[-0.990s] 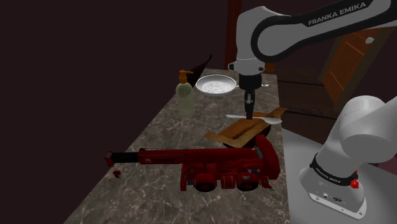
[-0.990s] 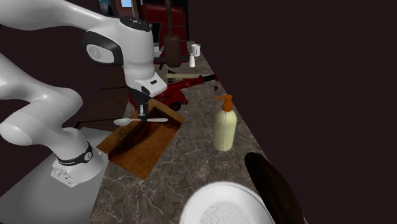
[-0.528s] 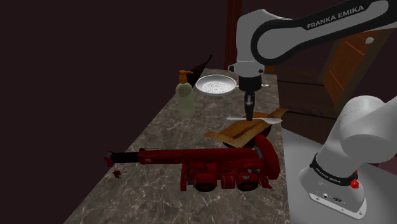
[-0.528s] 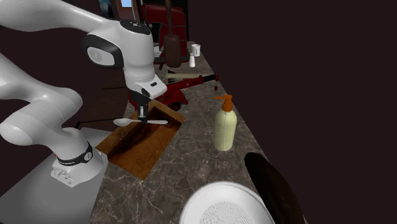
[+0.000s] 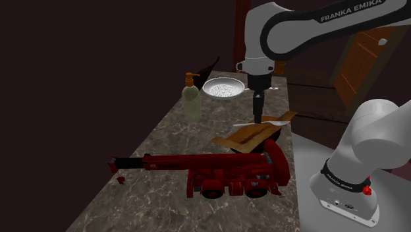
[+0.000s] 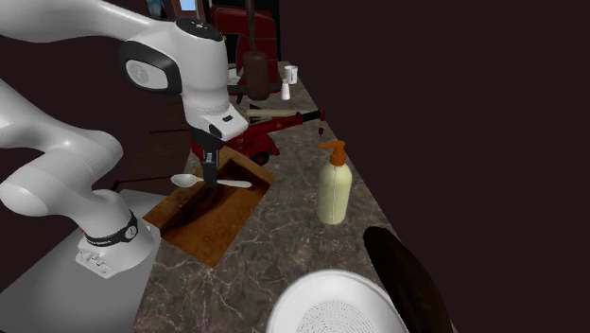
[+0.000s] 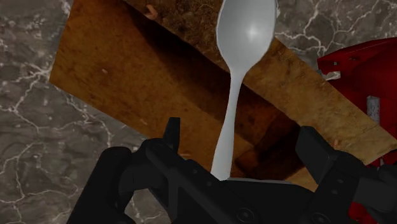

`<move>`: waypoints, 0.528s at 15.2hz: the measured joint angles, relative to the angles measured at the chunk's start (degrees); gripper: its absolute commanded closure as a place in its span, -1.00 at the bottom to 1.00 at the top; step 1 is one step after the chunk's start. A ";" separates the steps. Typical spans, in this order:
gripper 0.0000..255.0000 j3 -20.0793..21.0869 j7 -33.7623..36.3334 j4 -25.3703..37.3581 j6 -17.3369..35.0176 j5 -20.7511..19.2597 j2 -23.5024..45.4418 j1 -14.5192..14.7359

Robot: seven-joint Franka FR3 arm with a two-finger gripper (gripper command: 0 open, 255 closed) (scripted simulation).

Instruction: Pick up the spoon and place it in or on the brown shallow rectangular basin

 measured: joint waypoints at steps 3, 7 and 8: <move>-1.00 -0.63 0.04 4.07 -3.81 -0.66 0.30 -0.38; -1.00 -0.71 0.12 5.07 -4.72 -0.78 0.42 -0.44; -1.00 -0.71 0.13 5.11 -4.74 -0.78 0.44 -0.44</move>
